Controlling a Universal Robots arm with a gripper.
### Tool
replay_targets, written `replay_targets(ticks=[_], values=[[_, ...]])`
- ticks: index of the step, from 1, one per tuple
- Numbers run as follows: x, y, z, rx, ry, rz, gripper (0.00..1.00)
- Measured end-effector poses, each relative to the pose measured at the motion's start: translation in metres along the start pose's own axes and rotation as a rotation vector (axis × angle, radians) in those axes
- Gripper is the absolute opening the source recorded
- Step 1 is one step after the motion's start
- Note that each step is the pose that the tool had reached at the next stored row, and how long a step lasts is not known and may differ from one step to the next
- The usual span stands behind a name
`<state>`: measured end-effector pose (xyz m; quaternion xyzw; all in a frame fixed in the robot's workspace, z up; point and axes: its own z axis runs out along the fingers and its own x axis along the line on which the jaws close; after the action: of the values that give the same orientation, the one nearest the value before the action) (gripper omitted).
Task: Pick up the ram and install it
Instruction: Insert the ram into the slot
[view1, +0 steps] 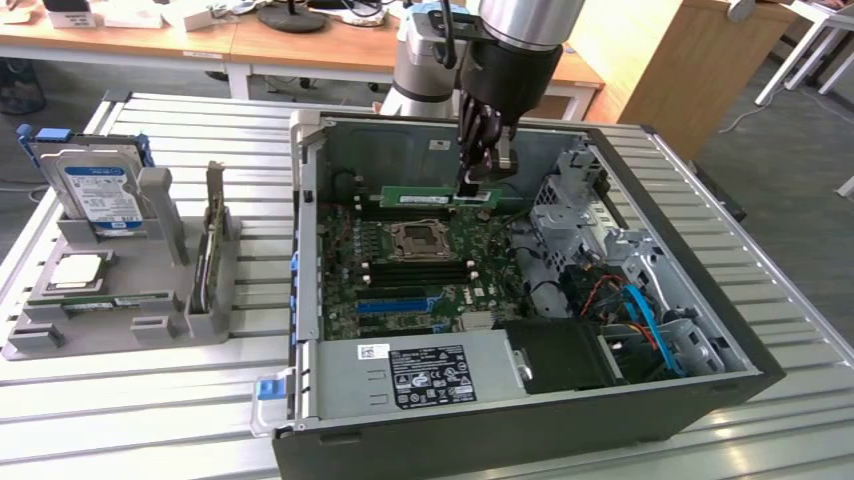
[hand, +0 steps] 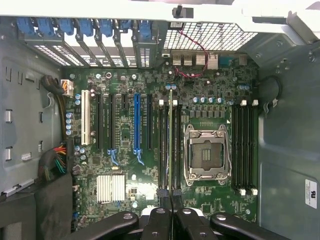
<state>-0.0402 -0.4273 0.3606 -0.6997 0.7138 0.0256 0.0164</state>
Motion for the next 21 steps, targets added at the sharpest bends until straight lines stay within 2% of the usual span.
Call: replay_targets(ticks=[21], values=[[0.001, -0.0003, 0.0244, -0.0001, 0.0002, 0.000, 0.12]])
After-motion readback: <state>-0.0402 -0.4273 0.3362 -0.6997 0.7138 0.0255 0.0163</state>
